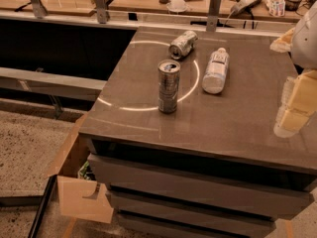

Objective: Move blue plastic bottle near 7up can

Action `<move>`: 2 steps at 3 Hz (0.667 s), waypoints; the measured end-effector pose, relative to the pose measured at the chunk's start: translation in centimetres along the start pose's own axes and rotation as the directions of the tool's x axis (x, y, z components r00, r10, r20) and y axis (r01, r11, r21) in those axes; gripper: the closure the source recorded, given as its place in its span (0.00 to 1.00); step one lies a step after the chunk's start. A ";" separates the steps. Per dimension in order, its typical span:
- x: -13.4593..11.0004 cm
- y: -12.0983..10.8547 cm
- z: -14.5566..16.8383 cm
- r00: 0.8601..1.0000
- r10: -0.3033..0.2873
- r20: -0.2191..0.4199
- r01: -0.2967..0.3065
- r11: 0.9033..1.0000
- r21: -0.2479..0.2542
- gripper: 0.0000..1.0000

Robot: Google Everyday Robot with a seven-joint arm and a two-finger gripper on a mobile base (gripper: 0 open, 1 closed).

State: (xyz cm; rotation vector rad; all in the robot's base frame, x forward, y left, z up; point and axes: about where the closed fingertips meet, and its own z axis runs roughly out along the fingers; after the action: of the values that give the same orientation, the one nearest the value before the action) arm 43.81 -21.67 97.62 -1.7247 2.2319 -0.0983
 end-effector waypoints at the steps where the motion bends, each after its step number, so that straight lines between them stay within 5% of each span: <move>1: 0.0 0.0 0.0 1.000 0.000 0.000 0.000 1.000 0.000 0.00; 2: 0.3 -0.3 0.3 0.997 0.058 0.059 -0.060 0.998 0.024 0.00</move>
Offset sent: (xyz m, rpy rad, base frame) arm 0.0125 -0.0137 -0.0125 0.2355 -0.0967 -0.1682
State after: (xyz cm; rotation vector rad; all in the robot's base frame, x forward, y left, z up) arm 44.12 -21.95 97.35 -1.6258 2.2275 -0.0629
